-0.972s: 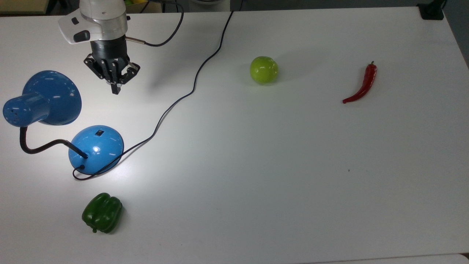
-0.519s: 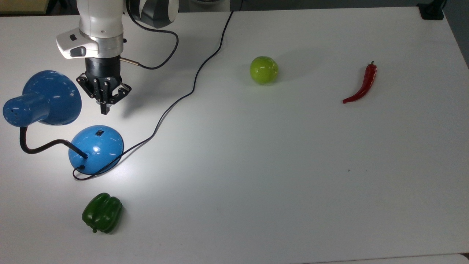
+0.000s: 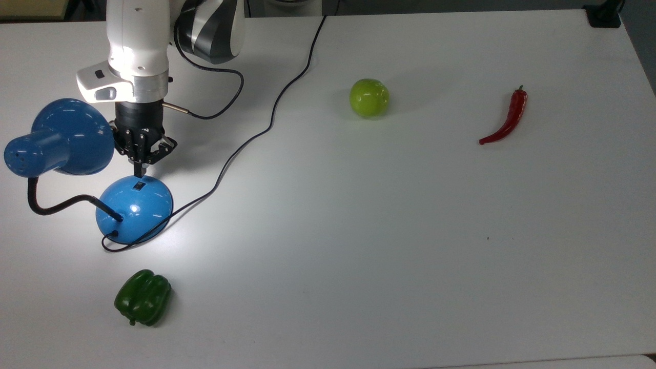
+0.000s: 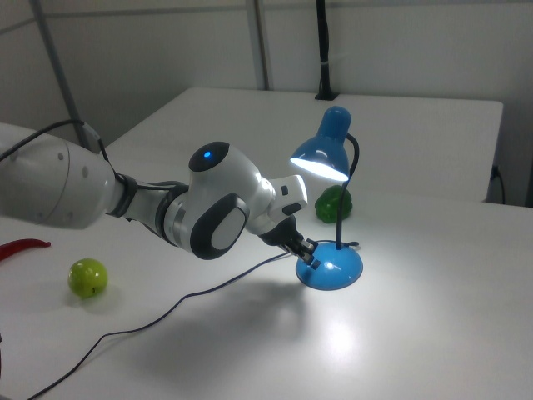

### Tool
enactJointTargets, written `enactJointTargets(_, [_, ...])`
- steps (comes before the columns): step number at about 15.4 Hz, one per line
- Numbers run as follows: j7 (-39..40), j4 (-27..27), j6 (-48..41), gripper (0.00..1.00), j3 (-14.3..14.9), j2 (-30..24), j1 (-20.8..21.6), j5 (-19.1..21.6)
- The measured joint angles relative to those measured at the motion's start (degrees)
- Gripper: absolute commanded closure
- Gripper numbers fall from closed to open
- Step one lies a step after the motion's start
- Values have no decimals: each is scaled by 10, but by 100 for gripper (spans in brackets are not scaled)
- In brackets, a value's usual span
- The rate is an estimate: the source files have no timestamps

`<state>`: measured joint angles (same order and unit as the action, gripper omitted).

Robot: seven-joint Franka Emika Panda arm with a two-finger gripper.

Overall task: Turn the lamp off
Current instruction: 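Press down on the lamp base switch with the gripper fingertips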

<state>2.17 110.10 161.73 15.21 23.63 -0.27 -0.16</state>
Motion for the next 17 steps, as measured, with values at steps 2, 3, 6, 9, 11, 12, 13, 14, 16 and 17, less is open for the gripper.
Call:
enactJointTargets(2, [-1, -1, 25, 100, 0, 13, -3, 1])
enactJointTargets(3, [-1, -2, 33, 100, 0, 19, -3, 1])
enactJointTargets(6, [-2, -8, 38, 100, 0, 28, -4, 3])
enactJointTargets(9, [-2, -18, 38, 100, 0, 30, -4, 3])
enactJointTargets(11, [-2, -19, 38, 100, 0, 31, -4, 3])
enactJointTargets(12, [-2, -19, 38, 100, 0, 31, -4, 3])
enactJointTargets(13, [-2, -19, 38, 100, 0, 32, -4, 3])
enactJointTargets(14, [-2, -19, 38, 100, 0, 33, -4, 3])
enactJointTargets(16, [-2, -19, 38, 100, 0, 35, -4, 3])
enactJointTargets(17, [-2, -19, 38, 100, 0, 35, -4, 3])
